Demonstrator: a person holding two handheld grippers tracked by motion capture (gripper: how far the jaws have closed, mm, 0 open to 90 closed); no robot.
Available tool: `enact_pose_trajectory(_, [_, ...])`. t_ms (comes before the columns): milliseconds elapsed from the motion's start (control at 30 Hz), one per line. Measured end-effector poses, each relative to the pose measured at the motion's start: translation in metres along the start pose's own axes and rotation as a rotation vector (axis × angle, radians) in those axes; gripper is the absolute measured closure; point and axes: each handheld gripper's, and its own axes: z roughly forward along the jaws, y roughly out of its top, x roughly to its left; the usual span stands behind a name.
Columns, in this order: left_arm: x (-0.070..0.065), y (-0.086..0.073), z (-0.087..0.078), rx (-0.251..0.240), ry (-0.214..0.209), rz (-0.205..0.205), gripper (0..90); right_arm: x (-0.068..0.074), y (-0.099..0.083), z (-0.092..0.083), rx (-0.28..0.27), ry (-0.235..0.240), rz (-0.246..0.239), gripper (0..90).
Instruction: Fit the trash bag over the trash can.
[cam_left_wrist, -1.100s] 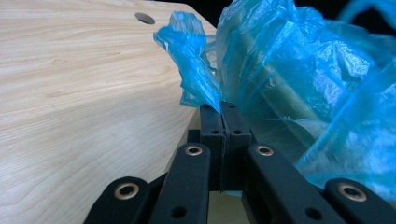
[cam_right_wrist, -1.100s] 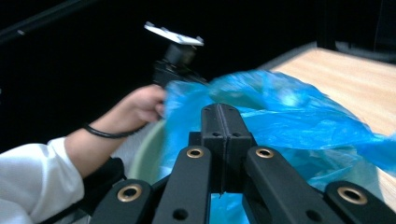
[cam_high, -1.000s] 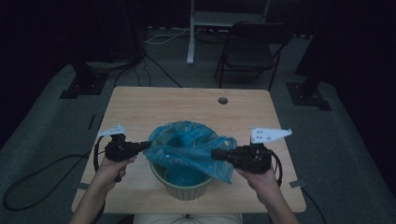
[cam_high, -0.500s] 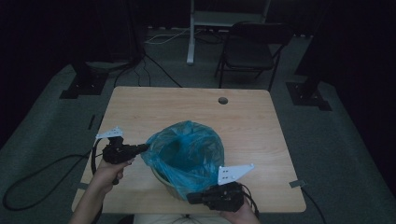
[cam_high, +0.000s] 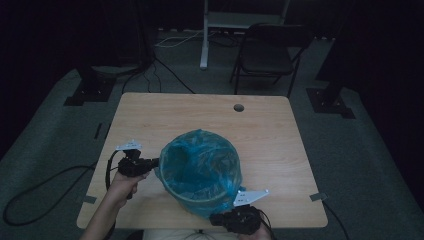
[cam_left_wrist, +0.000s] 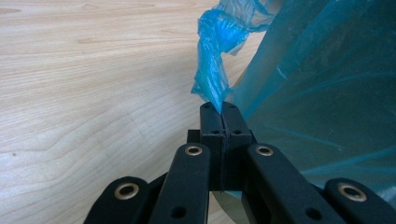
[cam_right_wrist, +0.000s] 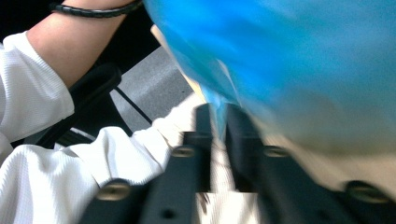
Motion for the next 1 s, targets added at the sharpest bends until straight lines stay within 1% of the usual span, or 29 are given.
enact_pose_trajectory(33, [-0.001, 0.0, 0.0, 0.002, 0.01, 0.006, 90.0, -0.004, -0.004, -0.004, -0.008, 0.0, 0.022, 73.2])
enact_pose_trajectory(67, [-0.001, 0.001, 0.0, 0.004, 0.012, 0.009, 90.0, -0.009, -0.01, -0.01, -0.015, -0.016, 0.051, 70.9])
enact_pose_trajectory(100, [-0.001, 0.001, -0.001, 0.005, 0.013, 0.011, 90.0, -0.012, -0.012, -0.015, -0.027, -0.038, 0.065, 69.7])
enact_pose_trajectory(133, [-0.001, 0.001, -0.001, 0.006, 0.019, 0.012, 90.0, -0.024, -0.02, -0.032, -0.045, -0.095, 0.13, 66.2])
enact_pose_trajectory(167, [-0.001, 0.001, -0.001, 0.004, 0.017, 0.01, 90.0, -0.024, -0.02, -0.032, -0.045, -0.095, 0.13, 66.2])
enact_pose_trajectory(200, [-0.001, 0.0, -0.002, -0.006, -0.002, 0.004, 90.0, -0.028, -0.022, -0.038, -0.059, -0.114, 0.151, 66.2])
enact_pose_trajectory(233, [-0.001, 0.0, -0.002, -0.008, -0.007, 0.0, 90.0, -0.036, -0.024, -0.056, -0.099, -0.165, 0.181, 64.6])
enact_pose_trajectory(267, [-0.001, -0.001, -0.003, -0.009, -0.004, 0.003, 90.0, -0.036, -0.024, -0.056, -0.099, -0.165, 0.181, 64.6])
enact_pose_trajectory(300, [-0.001, -0.001, -0.003, -0.01, -0.006, 0.005, 90.0, -0.038, -0.023, -0.066, -0.125, -0.193, 0.195, 64.2])
enact_pose_trajectory(333, [-0.001, -0.001, -0.003, -0.01, -0.006, 0.005, 90.0, -0.038, -0.023, -0.066, -0.125, -0.193, 0.195, 64.2])
enact_pose_trajectory(367, [-0.003, -0.002, -0.004, -0.007, -0.003, 0.011, 90.0, -0.04, -0.02, -0.076, -0.158, -0.21, 0.2, 63.5])
enact_pose_trajectory(400, [-0.003, -0.002, -0.005, -0.01, -0.005, 0.01, 90.0, -0.035, -0.006, -0.1, -0.243, -0.24, 0.17, 55.6])
enact_pose_trajectory(433, [-0.003, -0.002, -0.005, -0.01, -0.011, 0.01, 90.0, -0.035, -0.006, -0.1, -0.243, -0.24, 0.17, 55.6])
enact_pose_trajectory(467, [-0.004, -0.002, -0.006, -0.008, -0.009, 0.014, 90.0, -0.031, 0.004, -0.108, -0.28, -0.225, 0.138, 51.6])
enact_pose_trajectory(500, [-0.004, -0.002, -0.006, -0.007, -0.007, 0.015, 90.0, -0.031, 0.004, -0.108, -0.28, -0.225, 0.138, 51.6])
enact_pose_trajectory(567, [-0.004, -0.001, -0.007, -0.009, -0.015, 0.013, 90.0, -0.028, 0.014, -0.114, -0.324, -0.197, 0.127, 49.6])
enact_pose_trajectory(633, [-0.005, -0.001, -0.008, -0.013, -0.022, 0.012, 90.0, -0.023, 0.025, -0.116, -0.348, -0.169, 0.098, 46.4])
enact_pose_trajectory(667, [-0.005, 0.0, -0.008, -0.015, -0.027, 0.013, 90.0, -0.022, 0.029, -0.115, -0.35, -0.151, 0.088, 44.6])
enact_pose_trajectory(733, [-0.006, 0.001, -0.008, -0.013, -0.025, 0.016, 90.0, -0.024, 0.037, -0.11, -0.349, -0.111, 0.087, 42.9])
enact_pose_trajectory(800, [-0.005, 0.001, -0.008, -0.015, -0.026, 0.012, 90.0, -0.028, 0.042, -0.101, -0.305, -0.093, 0.081, 40.8])
enact_pose_trajectory(833, [-0.004, 0.001, -0.008, -0.018, -0.028, 0.009, 90.0, -0.031, 0.044, -0.097, -0.279, -0.077, 0.085, 42.9])
enact_pose_trajectory(867, [-0.004, 0.001, -0.007, -0.017, -0.033, 0.005, 90.0, -0.035, 0.045, -0.093, -0.259, -0.053, 0.091, 47.2])
enact_pose_trajectory(900, [-0.003, 0.002, -0.007, -0.017, -0.034, 0.003, 90.0, -0.04, 0.046, -0.09, -0.244, -0.024, 0.1, 56.2])
enact_pose_trajectory(933, [-0.003, 0.002, -0.007, -0.017, -0.034, 0.003, 90.0, -0.04, 0.046, -0.09, -0.244, -0.024, 0.1, 56.2])
enact_pose_trajectory(967, [-0.003, 0.002, -0.006, -0.012, -0.034, 0.007, 90.0, -0.043, 0.047, -0.087, -0.23, -0.005, 0.1, 69.8])
enact_pose_trajectory(1000, [-0.004, 0.002, -0.005, -0.012, -0.033, 0.006, 90.0, -0.047, 0.048, -0.085, -0.221, -0.021, 0.101, 87.0])
